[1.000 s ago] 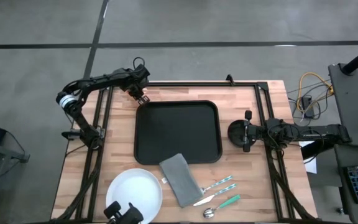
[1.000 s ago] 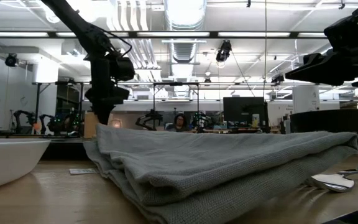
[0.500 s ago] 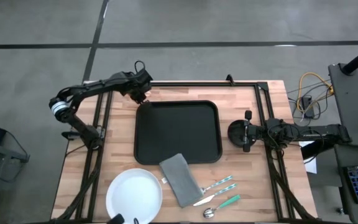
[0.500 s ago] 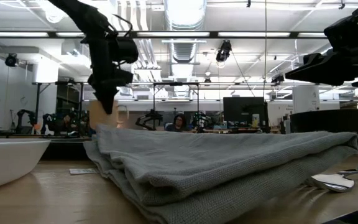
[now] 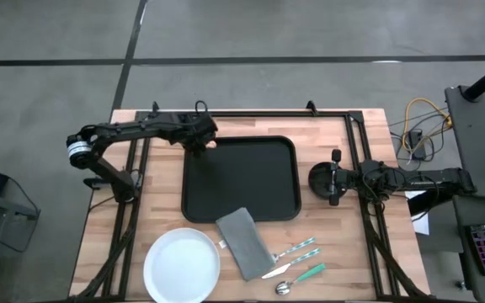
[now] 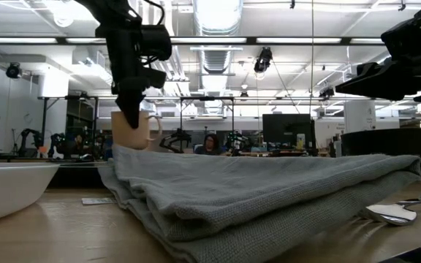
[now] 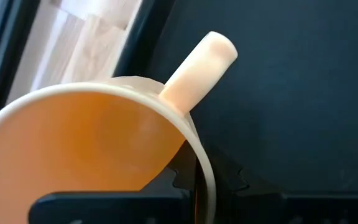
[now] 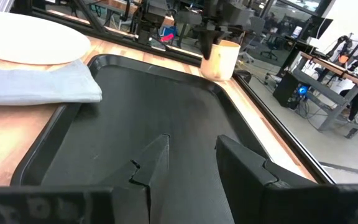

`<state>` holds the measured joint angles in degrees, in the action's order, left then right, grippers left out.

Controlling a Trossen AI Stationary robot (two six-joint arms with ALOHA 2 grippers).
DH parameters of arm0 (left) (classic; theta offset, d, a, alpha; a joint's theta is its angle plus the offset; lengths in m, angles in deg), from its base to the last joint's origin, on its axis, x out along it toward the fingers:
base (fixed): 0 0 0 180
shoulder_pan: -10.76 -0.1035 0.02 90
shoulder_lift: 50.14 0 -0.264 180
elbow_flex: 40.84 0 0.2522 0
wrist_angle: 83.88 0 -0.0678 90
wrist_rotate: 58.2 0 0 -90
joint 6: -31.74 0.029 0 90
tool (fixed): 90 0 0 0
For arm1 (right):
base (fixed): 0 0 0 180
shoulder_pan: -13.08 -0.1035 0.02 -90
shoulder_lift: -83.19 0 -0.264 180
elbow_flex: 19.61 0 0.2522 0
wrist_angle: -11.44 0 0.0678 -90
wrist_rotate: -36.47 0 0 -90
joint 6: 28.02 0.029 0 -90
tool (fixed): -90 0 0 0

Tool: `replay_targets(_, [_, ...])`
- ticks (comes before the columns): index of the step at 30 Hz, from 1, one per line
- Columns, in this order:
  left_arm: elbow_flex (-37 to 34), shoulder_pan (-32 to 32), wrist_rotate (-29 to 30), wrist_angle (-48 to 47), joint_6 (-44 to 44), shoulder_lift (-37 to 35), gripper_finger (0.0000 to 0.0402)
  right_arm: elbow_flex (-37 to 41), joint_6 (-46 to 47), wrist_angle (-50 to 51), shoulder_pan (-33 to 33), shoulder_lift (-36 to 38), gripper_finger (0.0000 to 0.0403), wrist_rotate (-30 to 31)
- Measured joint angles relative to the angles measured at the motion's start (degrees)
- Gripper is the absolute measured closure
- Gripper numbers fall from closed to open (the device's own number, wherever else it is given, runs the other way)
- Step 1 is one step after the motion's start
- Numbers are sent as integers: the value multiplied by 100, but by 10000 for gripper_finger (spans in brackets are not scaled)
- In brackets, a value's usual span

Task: Set up tray
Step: Put the orange cup on the black tray

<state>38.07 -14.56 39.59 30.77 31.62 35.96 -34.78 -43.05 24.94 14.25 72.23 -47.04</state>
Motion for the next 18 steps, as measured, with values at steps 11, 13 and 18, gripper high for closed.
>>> replay_targets(11, [-474, -105, -693, 406, 70, 4, 401, -1, 0, 1, -1, 1, 280, -1])
replay_targets(13, [-566, -103, -699, 526, 76, 4, 401, 0, 0, 0, 1, -2, 280, -1])
replay_targets(18, [-839, -115, -701, 843, 89, 4, 402, 1, 0, 1, 0, -2, 280, 1])
